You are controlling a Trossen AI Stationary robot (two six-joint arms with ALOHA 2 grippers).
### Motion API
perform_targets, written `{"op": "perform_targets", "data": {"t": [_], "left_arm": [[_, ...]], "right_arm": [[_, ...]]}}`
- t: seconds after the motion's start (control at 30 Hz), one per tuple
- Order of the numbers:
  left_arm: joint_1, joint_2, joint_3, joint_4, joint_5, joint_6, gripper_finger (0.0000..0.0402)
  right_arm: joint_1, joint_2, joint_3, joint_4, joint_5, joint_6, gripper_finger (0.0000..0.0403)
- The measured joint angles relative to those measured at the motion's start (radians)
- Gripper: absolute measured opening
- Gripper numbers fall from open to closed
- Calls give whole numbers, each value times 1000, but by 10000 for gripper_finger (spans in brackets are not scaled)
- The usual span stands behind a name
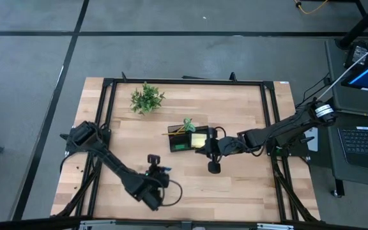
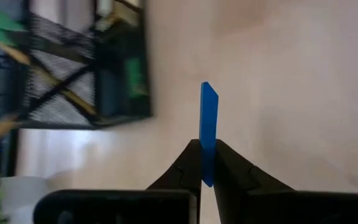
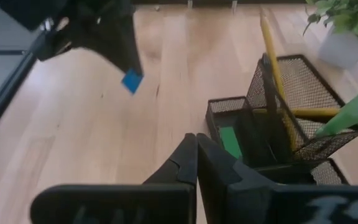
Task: Pick and place office supplies into organizer
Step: Put the blue eraser into the black desk organizer
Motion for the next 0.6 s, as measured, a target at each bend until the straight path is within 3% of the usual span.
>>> {"op": "perform_targets", "data": {"t": [0.37, 0.6], "left_arm": [[179, -26, 0, 4, -47, 131, 15], [283, -26, 0, 77, -80, 244, 15]], "right_arm": [[0, 163, -1, 85, 1, -1, 10], [5, 144, -1, 104, 20, -3, 10]]}}
